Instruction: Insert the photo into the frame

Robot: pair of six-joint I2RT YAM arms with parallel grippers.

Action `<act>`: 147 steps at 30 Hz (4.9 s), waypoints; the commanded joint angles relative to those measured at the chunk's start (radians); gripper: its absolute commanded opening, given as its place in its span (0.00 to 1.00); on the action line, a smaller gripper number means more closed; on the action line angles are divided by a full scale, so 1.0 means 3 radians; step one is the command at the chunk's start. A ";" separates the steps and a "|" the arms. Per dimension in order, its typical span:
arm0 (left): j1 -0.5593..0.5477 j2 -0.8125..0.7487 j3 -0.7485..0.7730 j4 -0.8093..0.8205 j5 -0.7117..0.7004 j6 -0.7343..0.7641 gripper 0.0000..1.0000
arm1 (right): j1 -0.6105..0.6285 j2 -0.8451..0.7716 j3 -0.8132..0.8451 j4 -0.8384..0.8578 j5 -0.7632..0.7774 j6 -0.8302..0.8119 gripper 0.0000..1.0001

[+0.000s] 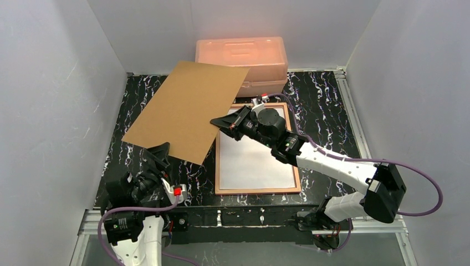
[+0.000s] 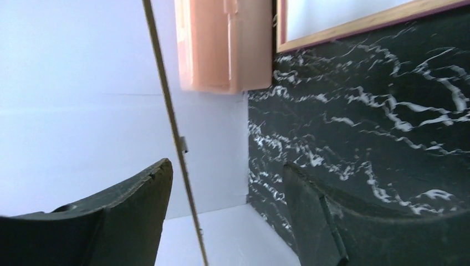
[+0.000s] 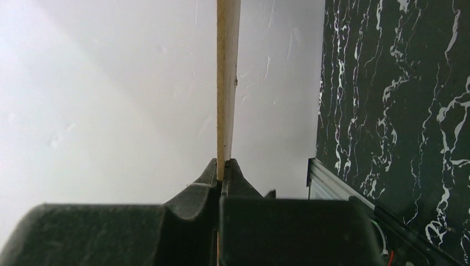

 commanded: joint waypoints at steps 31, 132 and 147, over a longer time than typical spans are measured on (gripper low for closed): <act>-0.0001 0.0307 0.0336 0.0663 0.0322 -0.0494 0.00 | -0.0363 -0.0834 0.0926 -0.2343 -0.1139 -0.5122 0.99; -0.0156 0.2078 0.0312 -0.0246 -0.0430 -0.3004 0.81 | -0.2355 0.0196 0.0589 -0.2873 -0.3125 -0.3663 0.01; -0.0577 0.2290 0.0197 -0.0008 -0.0723 -0.2984 0.80 | -0.2425 0.0953 0.1042 -0.3638 -0.2283 -0.4389 0.01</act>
